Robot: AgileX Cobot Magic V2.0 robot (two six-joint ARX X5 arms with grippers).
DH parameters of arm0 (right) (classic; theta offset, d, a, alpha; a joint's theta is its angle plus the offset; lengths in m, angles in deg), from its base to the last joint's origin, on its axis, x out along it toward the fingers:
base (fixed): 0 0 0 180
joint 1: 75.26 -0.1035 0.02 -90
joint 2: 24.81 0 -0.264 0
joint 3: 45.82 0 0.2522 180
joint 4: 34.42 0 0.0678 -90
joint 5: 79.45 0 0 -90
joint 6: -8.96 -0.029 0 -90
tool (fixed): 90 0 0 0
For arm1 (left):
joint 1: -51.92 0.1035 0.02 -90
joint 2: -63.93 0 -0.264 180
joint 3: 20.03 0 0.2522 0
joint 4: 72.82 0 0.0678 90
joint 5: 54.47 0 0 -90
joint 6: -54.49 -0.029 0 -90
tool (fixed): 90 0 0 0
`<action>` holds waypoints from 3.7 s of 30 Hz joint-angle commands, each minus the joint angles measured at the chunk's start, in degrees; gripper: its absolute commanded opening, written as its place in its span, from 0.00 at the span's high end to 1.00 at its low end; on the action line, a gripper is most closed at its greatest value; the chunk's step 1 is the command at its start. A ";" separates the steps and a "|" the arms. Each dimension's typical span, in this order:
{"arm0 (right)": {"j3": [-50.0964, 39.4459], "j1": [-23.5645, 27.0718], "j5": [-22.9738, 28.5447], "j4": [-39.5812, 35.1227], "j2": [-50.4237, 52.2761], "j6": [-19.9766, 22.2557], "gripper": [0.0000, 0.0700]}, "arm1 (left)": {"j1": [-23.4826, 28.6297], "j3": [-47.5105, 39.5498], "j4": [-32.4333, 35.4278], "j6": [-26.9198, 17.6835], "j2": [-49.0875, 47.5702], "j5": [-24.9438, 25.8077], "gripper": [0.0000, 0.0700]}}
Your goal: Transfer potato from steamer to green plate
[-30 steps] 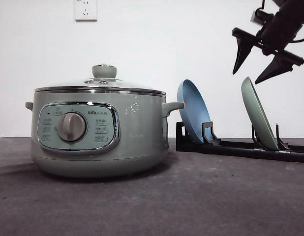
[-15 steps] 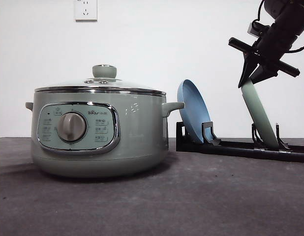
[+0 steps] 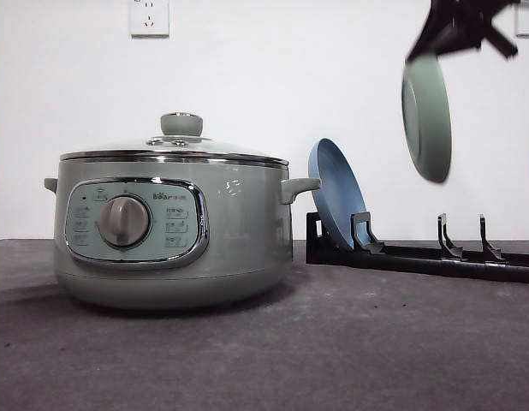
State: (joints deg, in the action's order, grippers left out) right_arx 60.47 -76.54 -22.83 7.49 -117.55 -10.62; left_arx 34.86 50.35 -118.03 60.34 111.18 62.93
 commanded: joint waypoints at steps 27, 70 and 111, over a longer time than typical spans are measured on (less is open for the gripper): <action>-24.77 -34.98 27.99 27.48 33.67 13.04 1.00 | -0.22 1.31 0.48 -0.59 0.20 0.52 0.03; -37.04 -64.47 55.99 20.73 1.09 -4.91 0.96 | -0.22 1.31 -2.40 -1.16 0.28 0.52 0.03; -31.32 -15.44 10.25 22.89 51.04 12.87 0.29 | -0.22 1.31 -3.76 -0.74 0.33 0.50 0.03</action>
State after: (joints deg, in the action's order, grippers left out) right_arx 28.23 -92.07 -11.35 30.56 -66.34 1.28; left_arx 34.86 50.35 -122.26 59.93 111.18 62.93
